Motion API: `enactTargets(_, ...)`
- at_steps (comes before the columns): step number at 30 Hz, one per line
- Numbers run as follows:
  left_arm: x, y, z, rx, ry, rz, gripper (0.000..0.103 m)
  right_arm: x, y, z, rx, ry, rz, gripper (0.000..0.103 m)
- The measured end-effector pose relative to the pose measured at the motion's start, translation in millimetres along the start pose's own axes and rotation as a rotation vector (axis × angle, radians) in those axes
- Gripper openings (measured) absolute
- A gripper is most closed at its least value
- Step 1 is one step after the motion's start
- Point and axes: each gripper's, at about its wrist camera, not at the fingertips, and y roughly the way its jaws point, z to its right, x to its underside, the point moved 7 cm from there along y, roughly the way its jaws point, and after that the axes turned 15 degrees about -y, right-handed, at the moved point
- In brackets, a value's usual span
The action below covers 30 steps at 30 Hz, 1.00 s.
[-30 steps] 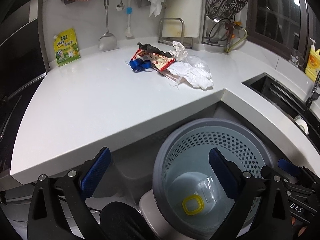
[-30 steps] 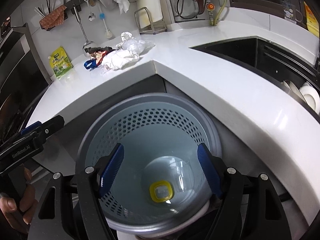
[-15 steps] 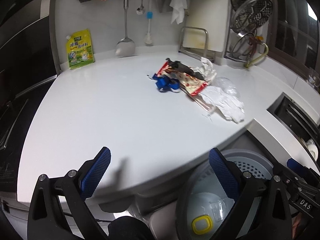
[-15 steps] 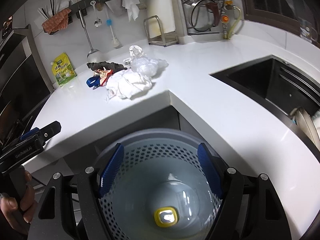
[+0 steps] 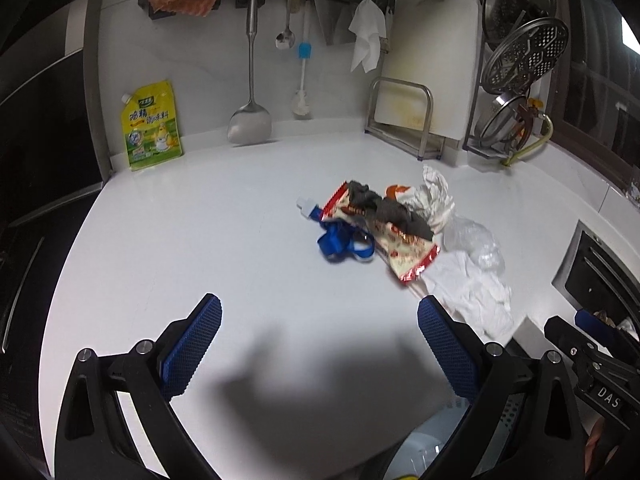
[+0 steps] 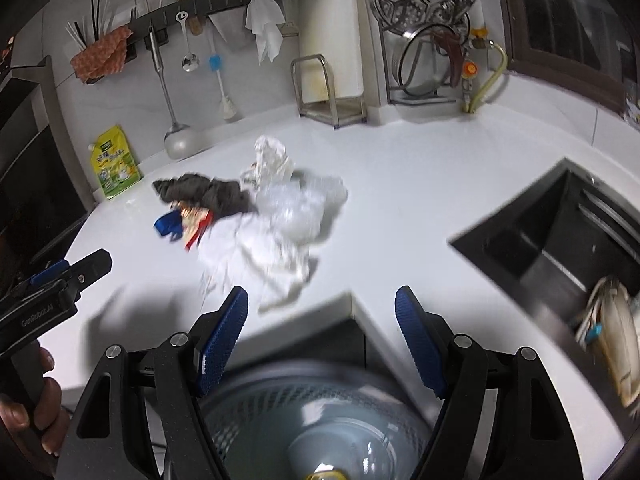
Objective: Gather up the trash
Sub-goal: 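Move both tools back to the trash pile on the counter, then grasp the clear plastic bag with the right tool while the left grasps the grey cloth and wrapper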
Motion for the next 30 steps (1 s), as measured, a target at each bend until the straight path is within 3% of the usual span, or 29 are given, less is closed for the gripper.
enactTargets(13, -18, 33, 21, 0.015, 0.013, -0.009, 0.097, -56, 77, 4, -0.063, -0.026, -0.079, 0.075)
enactTargets(27, -19, 50, 25, 0.014, 0.004, -0.032, 0.097, -69, 131, -2, -0.053, -0.067, -0.181, 0.077)
enactTargets(28, -20, 50, 25, 0.013, 0.004, -0.032, 0.097, -69, 132, -2, -0.053, -0.07, -0.182, 0.077)
enactTargets(30, -21, 50, 25, 0.011, 0.004, -0.03, 0.097, -69, 131, -1, -0.054, -0.078, -0.175, 0.064)
